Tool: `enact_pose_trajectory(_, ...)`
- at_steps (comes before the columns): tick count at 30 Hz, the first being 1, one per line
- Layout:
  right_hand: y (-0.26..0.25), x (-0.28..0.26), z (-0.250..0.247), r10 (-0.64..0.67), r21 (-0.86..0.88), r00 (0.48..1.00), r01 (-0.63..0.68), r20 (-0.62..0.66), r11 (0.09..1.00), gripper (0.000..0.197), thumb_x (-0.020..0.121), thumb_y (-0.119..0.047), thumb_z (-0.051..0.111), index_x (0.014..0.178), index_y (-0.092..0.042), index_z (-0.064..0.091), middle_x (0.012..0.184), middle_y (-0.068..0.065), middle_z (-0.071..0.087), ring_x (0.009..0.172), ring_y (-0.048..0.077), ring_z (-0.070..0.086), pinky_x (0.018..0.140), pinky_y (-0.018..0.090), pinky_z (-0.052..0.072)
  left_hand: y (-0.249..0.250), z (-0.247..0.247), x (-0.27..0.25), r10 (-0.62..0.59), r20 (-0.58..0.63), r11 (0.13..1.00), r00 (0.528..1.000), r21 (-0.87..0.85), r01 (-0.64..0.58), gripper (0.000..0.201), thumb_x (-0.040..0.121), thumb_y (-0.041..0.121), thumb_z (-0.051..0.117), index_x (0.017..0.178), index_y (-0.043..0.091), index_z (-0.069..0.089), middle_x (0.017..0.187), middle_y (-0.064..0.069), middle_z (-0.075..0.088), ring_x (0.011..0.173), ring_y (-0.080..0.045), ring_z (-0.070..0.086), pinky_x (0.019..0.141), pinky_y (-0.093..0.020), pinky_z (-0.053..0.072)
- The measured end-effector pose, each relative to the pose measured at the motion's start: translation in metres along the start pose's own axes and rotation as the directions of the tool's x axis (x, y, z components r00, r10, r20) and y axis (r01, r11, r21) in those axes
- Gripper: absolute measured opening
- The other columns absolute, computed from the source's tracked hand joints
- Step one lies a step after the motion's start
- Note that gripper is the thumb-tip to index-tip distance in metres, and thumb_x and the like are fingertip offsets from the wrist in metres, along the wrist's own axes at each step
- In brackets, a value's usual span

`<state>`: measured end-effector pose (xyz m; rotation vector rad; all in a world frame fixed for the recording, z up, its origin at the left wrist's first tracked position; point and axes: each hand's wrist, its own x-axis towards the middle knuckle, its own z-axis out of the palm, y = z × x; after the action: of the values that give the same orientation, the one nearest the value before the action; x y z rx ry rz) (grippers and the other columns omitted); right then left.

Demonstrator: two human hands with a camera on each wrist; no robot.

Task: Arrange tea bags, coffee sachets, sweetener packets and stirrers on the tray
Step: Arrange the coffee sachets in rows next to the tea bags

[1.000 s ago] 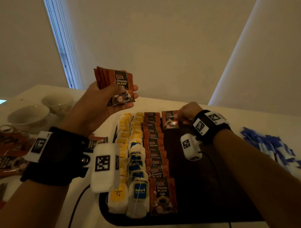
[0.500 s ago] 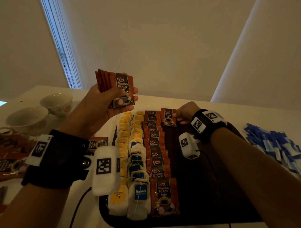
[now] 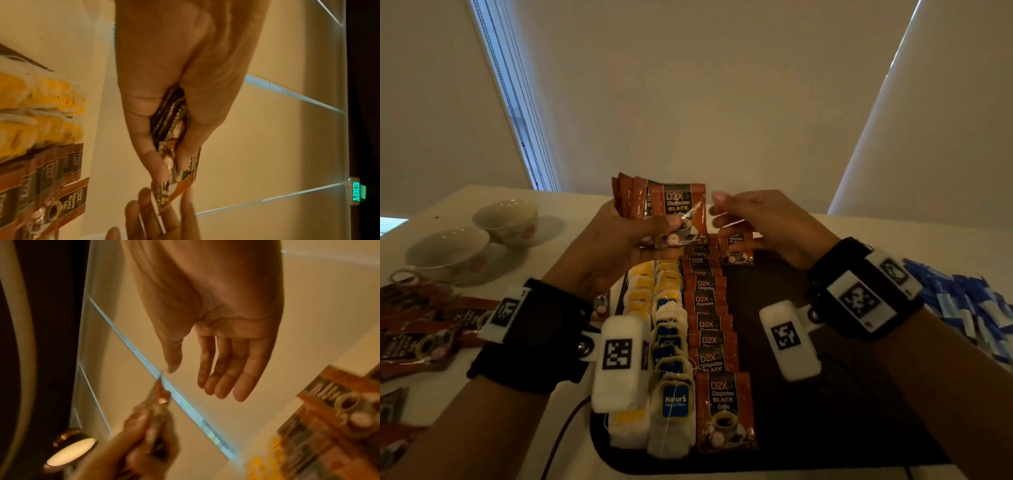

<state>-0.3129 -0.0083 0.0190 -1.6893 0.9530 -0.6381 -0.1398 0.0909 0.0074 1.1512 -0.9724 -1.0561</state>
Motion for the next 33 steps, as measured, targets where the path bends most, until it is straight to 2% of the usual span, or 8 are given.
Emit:
enact_pose_trajectory(3,-0.006,-0.018,0.012,-0.05,0.07,0.995,0.044,0.088,0.997,0.025,0.083,-0.032,0.066,0.096,-0.01,0.069,0.092,0.0,0.071,0.083,0.01,0.068,0.077,0.031,0.058,-0.003,0.004,-0.001,0.003,-0.018,0.999,1.0,0.048,-0.002,0.031,0.077,0.004,0.067,0.107,0.01,0.06,0.083,-0.003,0.073,0.071,-0.015,0.071,0.053,-0.021,0.053)
enact_pose_trajectory(8,0.003,-0.021,0.018,-0.06,0.139,0.997,0.066,-0.052,0.988,0.006,0.08,-0.007,0.069,0.08,-0.011,0.066,0.072,-0.004,0.068,0.067,0.009,0.065,0.068,0.026,0.058,-0.007,0.01,0.0,0.021,-0.023,0.997,1.0,0.07,-0.019,0.023,0.079,0.006,0.068,0.099,0.014,0.061,0.079,0.002,0.074,0.07,-0.013,0.071,0.054,-0.022,0.055)
enact_pose_trajectory(12,0.006,-0.013,-0.003,0.031,0.194,0.991,-0.005,-0.131,0.981,0.008,0.079,-0.005,0.069,0.086,-0.006,0.064,0.081,0.002,0.068,0.07,0.011,0.066,0.065,0.022,0.058,-0.007,0.01,0.001,-0.003,-0.05,1.0,0.999,0.004,0.003,0.004,0.09,0.013,0.057,0.092,0.012,0.061,0.071,-0.001,0.072,0.065,-0.012,0.069,0.053,-0.021,0.054)
enact_pose_trajectory(13,0.007,-0.01,-0.011,0.064,0.197,0.984,-0.031,-0.164,0.98,0.01,0.079,-0.006,0.07,0.086,-0.006,0.064,0.081,0.002,0.068,0.069,0.01,0.066,0.062,0.02,0.058,-0.006,0.008,0.001,-0.011,-0.062,1.0,0.998,-0.023,0.01,0.009,0.093,0.014,0.053,0.091,0.011,0.061,0.071,-0.002,0.072,0.065,-0.013,0.068,0.054,-0.02,0.054)
enact_pose_trajectory(16,0.02,-0.002,-0.031,0.171,0.114,0.954,-0.147,-0.246,0.983,0.011,0.078,-0.006,0.072,0.082,-0.009,0.062,0.078,0.002,0.067,0.067,0.009,0.064,0.056,0.021,0.055,-0.002,-0.001,0.002,-0.044,-0.064,0.996,0.997,-0.086,0.038,0.02,0.096,0.018,0.044,0.09,0.008,0.061,0.077,-0.007,0.071,0.069,-0.014,0.066,0.055,-0.02,0.053)
enact_pose_trajectory(19,0.039,0.009,-0.037,0.287,-0.023,0.916,-0.305,-0.279,0.952,0.014,0.077,-0.005,0.073,0.076,-0.011,0.061,0.076,0.004,0.065,0.066,0.01,0.062,0.062,0.023,0.05,0.0,-0.007,0.003,-0.063,-0.034,0.991,0.997,-0.121,0.059,0.025,0.096,0.02,0.038,0.098,0.008,0.06,0.087,-0.01,0.07,0.076,-0.017,0.066,0.057,-0.021,0.053)
enact_pose_trajectory(23,0.055,0.023,-0.035,0.414,-0.18,0.871,-0.466,-0.263,0.866,0.017,0.077,-0.006,0.074,0.089,0.0,0.064,0.076,0.005,0.066,0.067,0.01,0.061,0.066,0.023,0.049,-0.001,-0.006,0.003,-0.05,-0.05,0.994,0.997,-0.098,0.045,0.025,0.096,0.019,0.039,0.103,0.008,0.06,0.092,-0.011,0.07,0.079,-0.017,0.068,0.059,-0.022,0.054)
enact_pose_trajectory(33,0.061,0.049,-0.027,0.399,-0.267,0.877,-0.466,-0.267,0.844,0.03,0.078,-0.004,0.073,0.105,0.005,0.063,0.084,0.011,0.068,0.066,0.013,0.061,0.069,0.027,0.051,0.001,-0.007,0.006,-0.021,-0.093,0.999,0.995,-0.051,0.016,0.026,0.097,0.016,0.04,0.115,0.007,0.057,0.092,-0.01,0.072,0.078,-0.016,0.071,0.057,-0.022,0.054)
